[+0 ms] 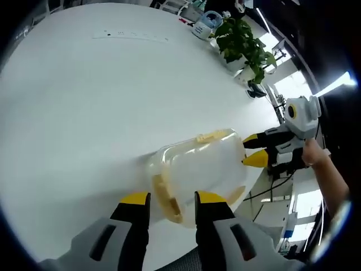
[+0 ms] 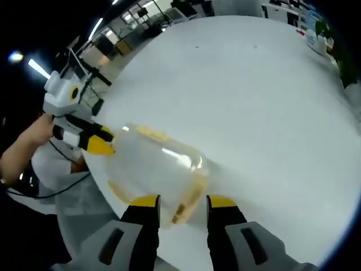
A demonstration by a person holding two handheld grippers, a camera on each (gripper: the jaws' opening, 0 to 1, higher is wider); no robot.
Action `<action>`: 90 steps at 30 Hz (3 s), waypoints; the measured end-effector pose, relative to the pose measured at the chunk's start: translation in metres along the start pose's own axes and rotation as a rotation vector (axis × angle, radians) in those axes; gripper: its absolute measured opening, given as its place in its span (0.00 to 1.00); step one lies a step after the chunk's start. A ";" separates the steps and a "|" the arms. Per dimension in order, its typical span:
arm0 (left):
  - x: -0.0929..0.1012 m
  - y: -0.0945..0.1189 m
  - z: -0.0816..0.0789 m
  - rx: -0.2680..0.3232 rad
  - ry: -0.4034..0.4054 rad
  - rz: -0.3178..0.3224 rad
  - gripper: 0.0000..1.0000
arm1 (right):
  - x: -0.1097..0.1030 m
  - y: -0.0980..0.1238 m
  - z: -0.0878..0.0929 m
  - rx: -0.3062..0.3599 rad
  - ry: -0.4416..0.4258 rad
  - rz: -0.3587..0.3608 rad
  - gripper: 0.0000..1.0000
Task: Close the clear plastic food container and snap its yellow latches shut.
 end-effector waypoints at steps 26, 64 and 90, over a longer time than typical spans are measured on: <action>0.003 0.001 0.005 -0.003 0.170 0.069 0.23 | -0.006 0.000 -0.001 0.005 -0.104 -0.045 0.23; 0.002 -0.002 0.006 0.002 0.188 0.072 0.26 | -0.007 -0.003 -0.002 -0.020 -0.200 -0.093 0.22; 0.006 0.013 0.005 0.009 -0.300 -0.083 0.39 | -0.013 0.008 -0.010 0.005 0.138 -0.004 0.18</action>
Point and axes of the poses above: the point that each gripper's makers call its tool centre point, and the gripper's own axes: y roughly backward along the fingers, x roughly to its right, z roughly out of its underside, the point moved 3 cm from there along y, roughly backward along the fingers, and after that the axes turned 2 degrees about y, right-handed, at the moved point
